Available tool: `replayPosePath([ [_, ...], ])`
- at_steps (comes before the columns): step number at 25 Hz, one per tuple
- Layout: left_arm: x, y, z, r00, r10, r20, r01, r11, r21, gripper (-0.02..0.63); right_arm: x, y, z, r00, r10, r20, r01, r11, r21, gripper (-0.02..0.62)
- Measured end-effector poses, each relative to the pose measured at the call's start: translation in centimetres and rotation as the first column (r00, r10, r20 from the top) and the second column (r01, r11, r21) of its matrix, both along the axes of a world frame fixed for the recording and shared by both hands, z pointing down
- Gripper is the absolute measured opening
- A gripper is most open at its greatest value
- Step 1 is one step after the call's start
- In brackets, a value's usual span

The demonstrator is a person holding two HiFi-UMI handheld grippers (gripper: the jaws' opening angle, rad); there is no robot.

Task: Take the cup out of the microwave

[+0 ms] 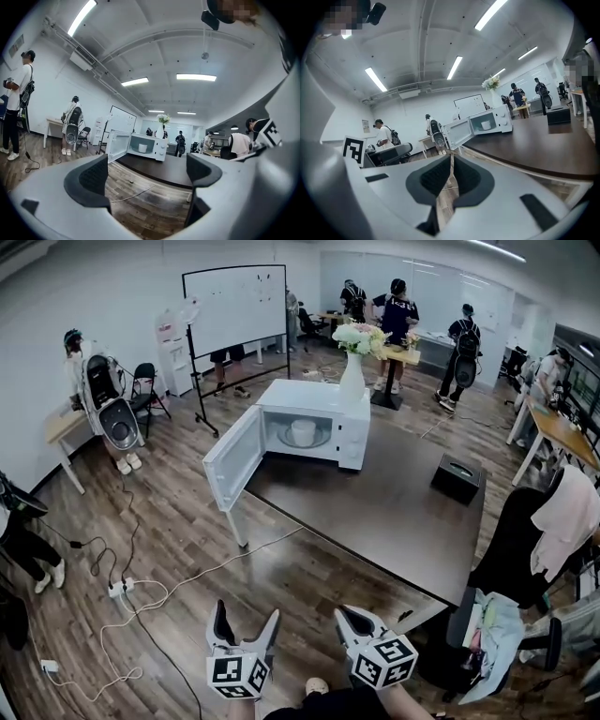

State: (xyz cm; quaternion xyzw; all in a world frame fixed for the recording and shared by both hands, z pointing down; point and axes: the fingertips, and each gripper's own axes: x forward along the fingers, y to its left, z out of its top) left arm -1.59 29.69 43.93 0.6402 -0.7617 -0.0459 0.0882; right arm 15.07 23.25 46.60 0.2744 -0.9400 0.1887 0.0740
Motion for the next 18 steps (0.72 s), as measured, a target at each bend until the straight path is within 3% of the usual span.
replayPosePath([
  [8,-1.8,-4.4,0.9,0.999,0.000,-0.035,0.000,1.000,0.005,0.497,-1.9,-4.1,0.9,1.000,-0.006,-0.012,0.006,1.000,-0.025,-0.005],
  [18,-3.1,-12.8,2.4,0.996,0.074,-0.058,-0.074,0.997,0.006,0.497,-4.3,-9.6,3.6,0.999,0.010,-0.043,-0.013,0.997,-0.080,-0.005],
])
